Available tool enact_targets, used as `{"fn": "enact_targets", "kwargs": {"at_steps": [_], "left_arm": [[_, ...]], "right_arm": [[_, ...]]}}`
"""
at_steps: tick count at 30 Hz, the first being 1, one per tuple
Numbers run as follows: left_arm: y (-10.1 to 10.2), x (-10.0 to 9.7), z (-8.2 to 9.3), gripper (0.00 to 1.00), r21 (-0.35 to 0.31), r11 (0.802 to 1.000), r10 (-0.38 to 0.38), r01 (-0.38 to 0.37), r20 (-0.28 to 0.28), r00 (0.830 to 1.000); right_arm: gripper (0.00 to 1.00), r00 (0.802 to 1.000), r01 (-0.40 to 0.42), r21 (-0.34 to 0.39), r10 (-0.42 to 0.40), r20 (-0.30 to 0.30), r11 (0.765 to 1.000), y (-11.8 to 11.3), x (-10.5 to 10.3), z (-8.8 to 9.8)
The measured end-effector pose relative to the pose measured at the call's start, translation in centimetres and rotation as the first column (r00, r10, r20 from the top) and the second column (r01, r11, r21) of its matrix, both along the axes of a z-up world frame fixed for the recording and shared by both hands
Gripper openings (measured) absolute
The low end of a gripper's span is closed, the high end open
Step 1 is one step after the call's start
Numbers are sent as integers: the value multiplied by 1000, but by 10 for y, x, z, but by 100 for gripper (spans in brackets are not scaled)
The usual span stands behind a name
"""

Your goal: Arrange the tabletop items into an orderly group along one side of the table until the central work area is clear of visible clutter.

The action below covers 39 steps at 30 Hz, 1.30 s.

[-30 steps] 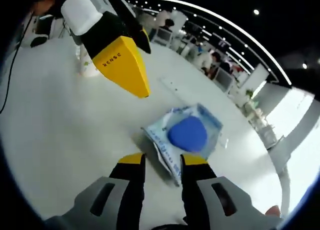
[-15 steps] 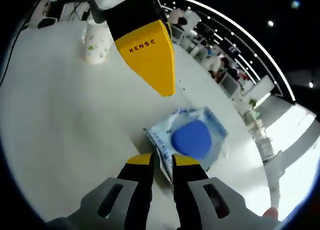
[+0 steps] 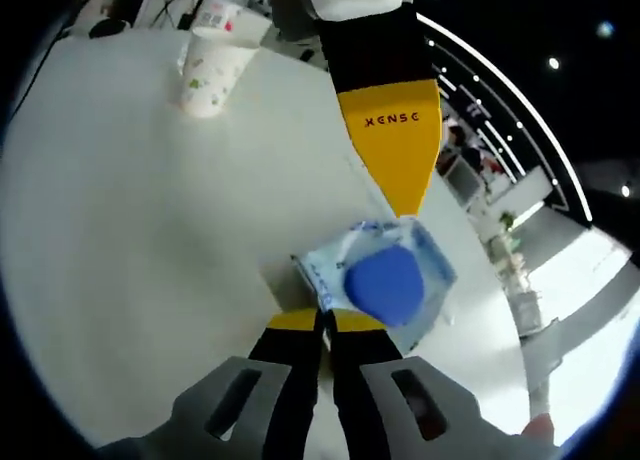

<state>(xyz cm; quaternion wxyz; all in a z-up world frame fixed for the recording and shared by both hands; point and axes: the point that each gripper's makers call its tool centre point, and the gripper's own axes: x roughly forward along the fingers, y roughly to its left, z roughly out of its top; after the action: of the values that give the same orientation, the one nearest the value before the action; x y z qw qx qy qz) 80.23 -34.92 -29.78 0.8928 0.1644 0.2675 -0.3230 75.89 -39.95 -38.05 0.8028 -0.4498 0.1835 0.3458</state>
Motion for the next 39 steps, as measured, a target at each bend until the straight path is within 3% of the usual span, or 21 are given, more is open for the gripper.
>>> {"fn": "enact_targets", "kwargs": {"at_steps": [7, 14, 18, 20, 27, 33, 39], "left_arm": [[-16, 22, 3, 59, -5, 996, -93, 93, 7, 996], [-34, 50, 2, 59, 13, 983, -182, 182, 28, 983], [-41, 70, -12, 56, 14, 975, -222, 222, 10, 975], [-43, 70, -22, 54, 31, 973, -228, 229, -28, 973], [-55, 80, -39, 46, 76, 958, -275, 277, -30, 961], [-53, 95, -54, 41, 119, 949, -288, 293, -54, 956], [-55, 110, -59, 35, 121, 945, -298, 303, -61, 953]], "right_arm": [[3, 1000, -20, 2, 20, 8, 1000, 1, -7, 1], [2, 999, -31, 11, 31, 14, 999, 3, -9, 2], [2, 999, -41, 19, 41, 13, 999, 4, -8, 0], [2, 999, -41, 25, 41, 15, 999, 5, -8, 0], [2, 997, -70, 12, 69, 38, 997, 6, -11, -1], [2, 994, -92, 3, 92, 53, 996, 11, -11, 0], [2, 993, -102, 6, 101, 61, 995, 14, -12, -2]]}}
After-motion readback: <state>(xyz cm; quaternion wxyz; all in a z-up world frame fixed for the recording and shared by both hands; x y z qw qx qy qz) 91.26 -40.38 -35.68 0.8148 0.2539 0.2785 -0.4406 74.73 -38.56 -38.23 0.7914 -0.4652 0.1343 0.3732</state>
